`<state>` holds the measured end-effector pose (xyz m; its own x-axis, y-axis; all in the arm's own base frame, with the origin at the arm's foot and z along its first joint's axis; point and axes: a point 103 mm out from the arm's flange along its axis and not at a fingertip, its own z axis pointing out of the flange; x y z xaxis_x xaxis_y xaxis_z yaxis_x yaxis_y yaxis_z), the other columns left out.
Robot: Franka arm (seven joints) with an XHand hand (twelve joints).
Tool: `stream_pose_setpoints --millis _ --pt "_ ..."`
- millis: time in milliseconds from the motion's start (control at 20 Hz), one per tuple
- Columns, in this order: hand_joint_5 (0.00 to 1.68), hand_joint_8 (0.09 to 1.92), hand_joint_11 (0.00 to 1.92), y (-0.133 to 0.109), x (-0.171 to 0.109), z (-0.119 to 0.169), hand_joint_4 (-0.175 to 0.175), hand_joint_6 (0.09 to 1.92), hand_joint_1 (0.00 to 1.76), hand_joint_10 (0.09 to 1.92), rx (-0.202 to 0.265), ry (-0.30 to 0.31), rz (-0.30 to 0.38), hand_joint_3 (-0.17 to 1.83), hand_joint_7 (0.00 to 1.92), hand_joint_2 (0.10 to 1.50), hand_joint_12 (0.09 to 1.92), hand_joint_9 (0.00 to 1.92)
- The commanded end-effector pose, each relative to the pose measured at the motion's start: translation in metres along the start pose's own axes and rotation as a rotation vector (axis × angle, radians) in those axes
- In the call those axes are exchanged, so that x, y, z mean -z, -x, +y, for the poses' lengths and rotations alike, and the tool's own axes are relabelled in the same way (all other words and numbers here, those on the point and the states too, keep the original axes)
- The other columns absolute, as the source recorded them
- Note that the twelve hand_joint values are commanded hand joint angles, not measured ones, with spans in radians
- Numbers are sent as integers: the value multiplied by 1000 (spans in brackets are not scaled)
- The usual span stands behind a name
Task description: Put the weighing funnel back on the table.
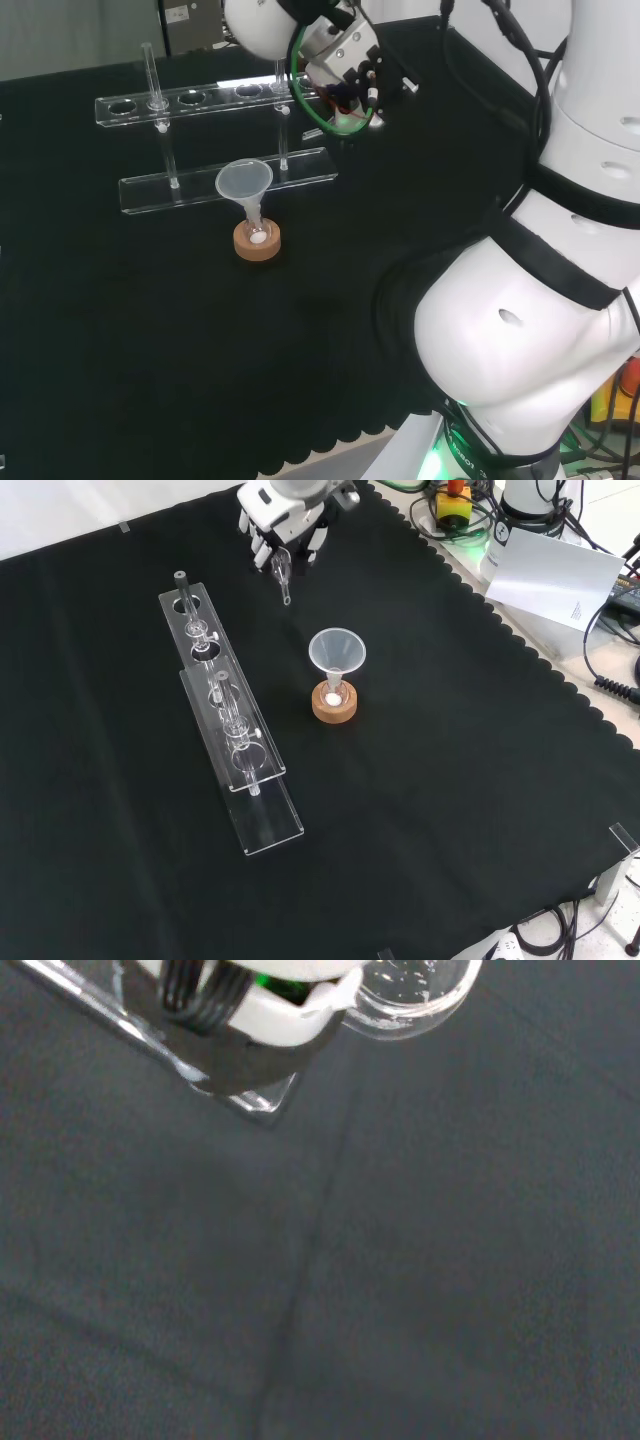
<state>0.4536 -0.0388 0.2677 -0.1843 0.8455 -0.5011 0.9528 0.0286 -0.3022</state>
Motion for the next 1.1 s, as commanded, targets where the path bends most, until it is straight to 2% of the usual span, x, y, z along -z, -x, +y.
stream_pose_setpoints --millis 50,350,750,1100 --pt "1215 398 1181 7 -52 16 68 668 1264 87 37 14 46 188 1343 903 788 1434" --pt "1214 398 1181 7 -77 29 68 669 1264 87 64 2 82 190 1343 903 787 1432" --pt "1214 398 1182 7 -94 36 68 670 1264 87 71 1 101 192 1343 902 787 1431" --pt "1213 398 1182 1 -113 36 67 671 1264 87 79 0 175 194 1343 901 787 1430"
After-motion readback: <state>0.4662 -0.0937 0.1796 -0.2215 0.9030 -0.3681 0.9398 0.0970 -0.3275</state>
